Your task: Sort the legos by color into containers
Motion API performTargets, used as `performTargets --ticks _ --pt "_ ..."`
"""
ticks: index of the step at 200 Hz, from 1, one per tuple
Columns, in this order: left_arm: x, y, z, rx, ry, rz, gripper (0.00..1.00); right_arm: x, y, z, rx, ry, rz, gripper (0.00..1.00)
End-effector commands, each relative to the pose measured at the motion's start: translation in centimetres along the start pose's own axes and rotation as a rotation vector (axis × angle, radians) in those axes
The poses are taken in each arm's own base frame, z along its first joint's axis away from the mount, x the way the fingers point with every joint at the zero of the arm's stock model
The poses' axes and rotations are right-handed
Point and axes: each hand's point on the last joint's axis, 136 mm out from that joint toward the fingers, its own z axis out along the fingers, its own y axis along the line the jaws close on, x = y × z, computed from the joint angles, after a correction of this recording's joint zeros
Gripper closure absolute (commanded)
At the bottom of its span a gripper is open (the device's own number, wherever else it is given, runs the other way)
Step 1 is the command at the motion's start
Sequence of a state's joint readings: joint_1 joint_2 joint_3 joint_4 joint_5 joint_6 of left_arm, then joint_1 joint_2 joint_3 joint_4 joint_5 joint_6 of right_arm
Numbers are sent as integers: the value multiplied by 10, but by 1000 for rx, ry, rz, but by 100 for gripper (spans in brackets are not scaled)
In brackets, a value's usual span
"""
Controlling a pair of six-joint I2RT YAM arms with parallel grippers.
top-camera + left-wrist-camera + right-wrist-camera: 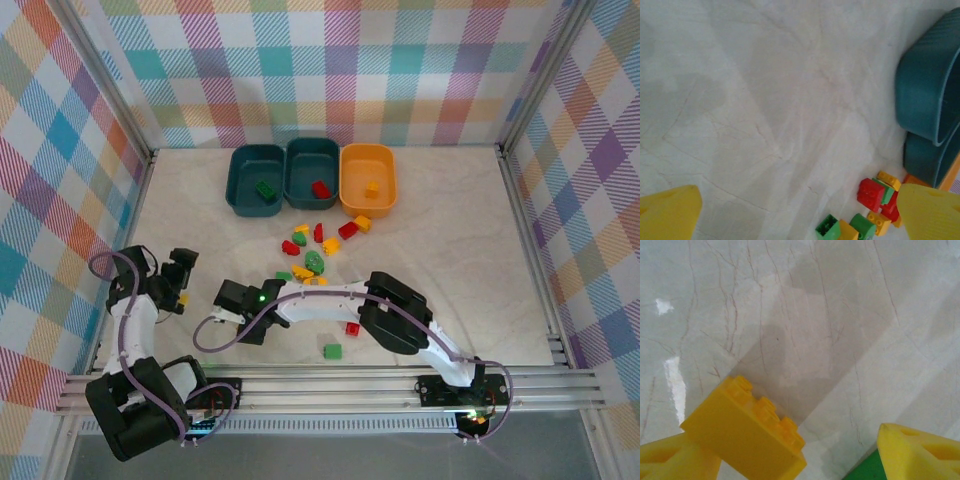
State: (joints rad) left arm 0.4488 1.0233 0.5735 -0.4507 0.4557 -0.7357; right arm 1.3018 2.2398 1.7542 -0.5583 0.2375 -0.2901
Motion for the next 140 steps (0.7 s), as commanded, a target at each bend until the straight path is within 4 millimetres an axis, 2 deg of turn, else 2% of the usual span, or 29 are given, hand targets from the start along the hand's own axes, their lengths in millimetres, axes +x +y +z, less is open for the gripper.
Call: performTargets --ticks 1,48,82,108,140 --pt "-1 -6 -9 16 6 20 0 -6 13 12 -88 -30 -50 21" --pt "-2 -10 -12 17 18 32 0 -11 32 19 -209 -68 -37 29" --pt "-1 -8 -14 11 12 34 0 -8 36 22 -239 -58 -25 48" --pt "-2 -5 -12 0 11 32 0 -3 34 21 -249 -48 -8 59" --pt "-3 -9 -9 8 27 16 0 -8 30 11 -256 -78 36 70"
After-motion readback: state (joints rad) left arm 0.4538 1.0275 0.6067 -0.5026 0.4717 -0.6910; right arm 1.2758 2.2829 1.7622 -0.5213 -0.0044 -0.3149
